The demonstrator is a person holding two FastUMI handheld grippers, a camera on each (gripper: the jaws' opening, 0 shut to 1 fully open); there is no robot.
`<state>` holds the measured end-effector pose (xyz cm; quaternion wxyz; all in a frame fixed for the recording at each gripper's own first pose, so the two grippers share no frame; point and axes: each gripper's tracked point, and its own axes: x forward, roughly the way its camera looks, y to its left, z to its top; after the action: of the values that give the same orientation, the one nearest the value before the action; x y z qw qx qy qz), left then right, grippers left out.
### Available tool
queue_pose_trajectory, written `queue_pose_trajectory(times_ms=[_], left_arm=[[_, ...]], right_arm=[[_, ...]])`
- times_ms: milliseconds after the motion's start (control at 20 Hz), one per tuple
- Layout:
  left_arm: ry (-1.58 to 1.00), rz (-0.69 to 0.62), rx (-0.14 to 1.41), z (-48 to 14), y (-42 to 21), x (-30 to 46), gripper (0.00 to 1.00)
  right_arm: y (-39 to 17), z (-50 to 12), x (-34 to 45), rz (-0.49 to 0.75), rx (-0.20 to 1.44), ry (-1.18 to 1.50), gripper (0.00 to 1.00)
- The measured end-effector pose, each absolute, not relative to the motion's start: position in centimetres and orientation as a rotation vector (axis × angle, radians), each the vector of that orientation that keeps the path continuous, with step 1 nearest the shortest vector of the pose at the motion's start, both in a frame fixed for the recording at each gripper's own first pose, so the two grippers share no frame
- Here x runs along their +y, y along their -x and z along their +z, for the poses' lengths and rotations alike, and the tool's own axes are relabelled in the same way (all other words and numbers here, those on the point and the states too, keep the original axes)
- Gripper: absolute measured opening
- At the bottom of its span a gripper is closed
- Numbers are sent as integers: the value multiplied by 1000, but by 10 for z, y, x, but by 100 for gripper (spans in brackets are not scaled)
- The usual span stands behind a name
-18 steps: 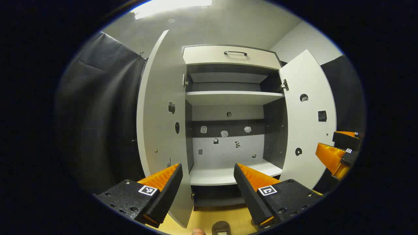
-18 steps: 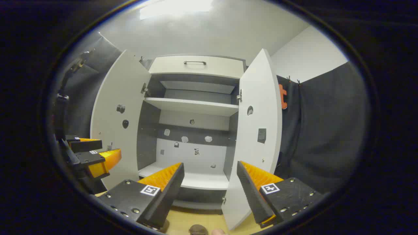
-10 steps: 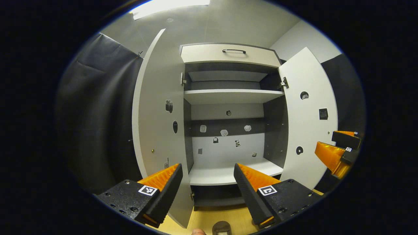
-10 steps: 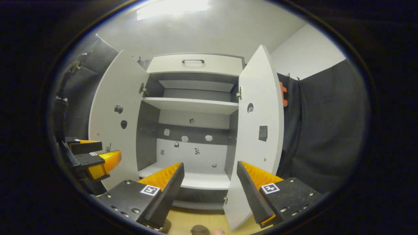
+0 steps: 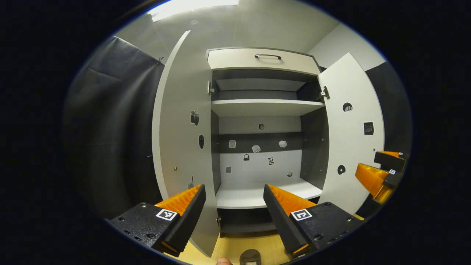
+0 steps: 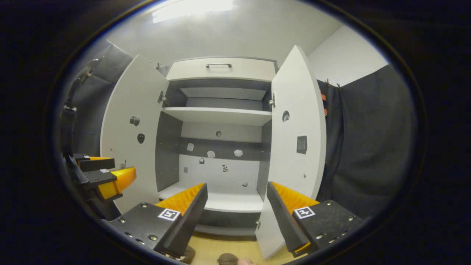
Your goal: Grab one shoe with the right hand and put it into the shoe cabinet, grab the other shoe with the left hand and put it into the shoe cabinet; then close the right door with the right hand and the left door with the left hand.
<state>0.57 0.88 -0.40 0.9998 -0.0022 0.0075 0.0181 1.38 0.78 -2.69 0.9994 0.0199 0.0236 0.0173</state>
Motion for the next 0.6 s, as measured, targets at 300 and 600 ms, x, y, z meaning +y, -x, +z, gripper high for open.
queue_pose_trajectory(times_ms=[300, 600], left_arm=[[-5, 53, 16, -2, -3, 16, 96], [-7, 68, 28, -4, 1, 24, 96]], right_arm=[[-1, -110, 24, 75, 198, -76, 97], [25, -237, 38, 114, 405, -20, 97]])
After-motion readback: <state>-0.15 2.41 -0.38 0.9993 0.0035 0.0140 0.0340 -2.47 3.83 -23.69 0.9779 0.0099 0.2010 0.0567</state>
